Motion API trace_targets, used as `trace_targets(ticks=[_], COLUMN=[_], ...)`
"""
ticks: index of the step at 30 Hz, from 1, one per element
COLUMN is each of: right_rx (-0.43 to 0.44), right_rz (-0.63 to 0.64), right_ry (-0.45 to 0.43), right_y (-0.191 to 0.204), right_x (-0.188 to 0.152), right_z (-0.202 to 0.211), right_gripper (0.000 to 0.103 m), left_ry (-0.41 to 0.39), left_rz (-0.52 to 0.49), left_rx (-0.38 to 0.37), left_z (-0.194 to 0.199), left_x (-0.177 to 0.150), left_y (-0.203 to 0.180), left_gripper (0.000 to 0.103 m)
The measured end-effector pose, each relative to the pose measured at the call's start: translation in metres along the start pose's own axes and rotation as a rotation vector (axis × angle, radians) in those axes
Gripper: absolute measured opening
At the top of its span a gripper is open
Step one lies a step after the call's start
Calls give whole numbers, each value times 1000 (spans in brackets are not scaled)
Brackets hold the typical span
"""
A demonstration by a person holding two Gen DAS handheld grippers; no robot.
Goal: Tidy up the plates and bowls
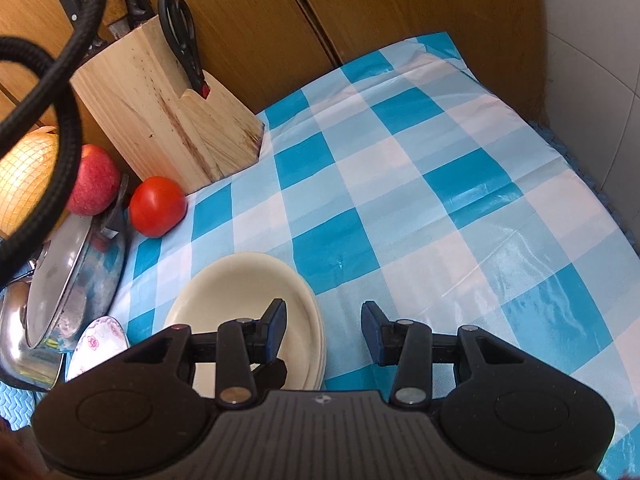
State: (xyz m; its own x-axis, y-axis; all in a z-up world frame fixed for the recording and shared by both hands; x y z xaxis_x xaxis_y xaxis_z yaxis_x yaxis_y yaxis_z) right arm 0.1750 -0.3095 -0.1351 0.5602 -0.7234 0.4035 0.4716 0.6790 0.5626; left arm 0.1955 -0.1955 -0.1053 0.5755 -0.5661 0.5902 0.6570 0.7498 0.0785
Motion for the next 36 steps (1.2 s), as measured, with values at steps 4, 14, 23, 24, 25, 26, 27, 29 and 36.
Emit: trace_targets(ticks=[4, 14, 23, 24, 25, 26, 27, 29, 36], right_rx=[-1, 2, 14, 15, 17, 16, 15, 22, 32], right_rz=[13, 31, 52, 50, 45, 45, 48, 49, 48], right_ry=[2, 9, 28, 31, 31, 31, 30, 32, 33], right_y=[2, 6, 8, 8, 7, 7, 8, 9, 8], right_x=[0, 1, 1, 2, 2, 2, 2, 2, 2], right_z=[-6, -10, -13, -14, -14, -14, -14, -14, -12], right_gripper=[39, 39, 36, 36, 36, 35, 35, 34, 22], left_ry=[-8, -4, -14, -15, -16, -16, -17, -17, -17], left_rz=[-39, -56, -59, -58, -57, -56, -55, -52, -32], left_rx=[21, 34, 28, 27, 26, 25, 24, 22, 16], left_z=[-3, -14, -19, -19, -20, -20, -20, -21, -19], left_x=[2, 6, 11, 11, 11, 11, 12, 12, 12], left_y=[-2, -2, -1, -1, -1, 0, 0, 0, 1], left_gripper=[84, 84, 85, 85, 85, 85, 85, 85, 83])
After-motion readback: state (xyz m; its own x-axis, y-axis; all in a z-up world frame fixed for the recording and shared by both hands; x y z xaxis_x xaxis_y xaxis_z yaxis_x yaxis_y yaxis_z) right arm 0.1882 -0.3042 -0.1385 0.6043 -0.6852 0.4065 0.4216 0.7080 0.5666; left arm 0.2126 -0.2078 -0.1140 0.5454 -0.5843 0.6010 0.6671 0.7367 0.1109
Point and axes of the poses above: each gripper's, at about its wrist camera, not at the fingertips, and z roughly against the way its jaws point, y to its left, x to its top, the point moved 6 cm from there along -z, roughly the way its jaws point, and after that the axes turned 11 degrees about -z, right-handed, at the moved point
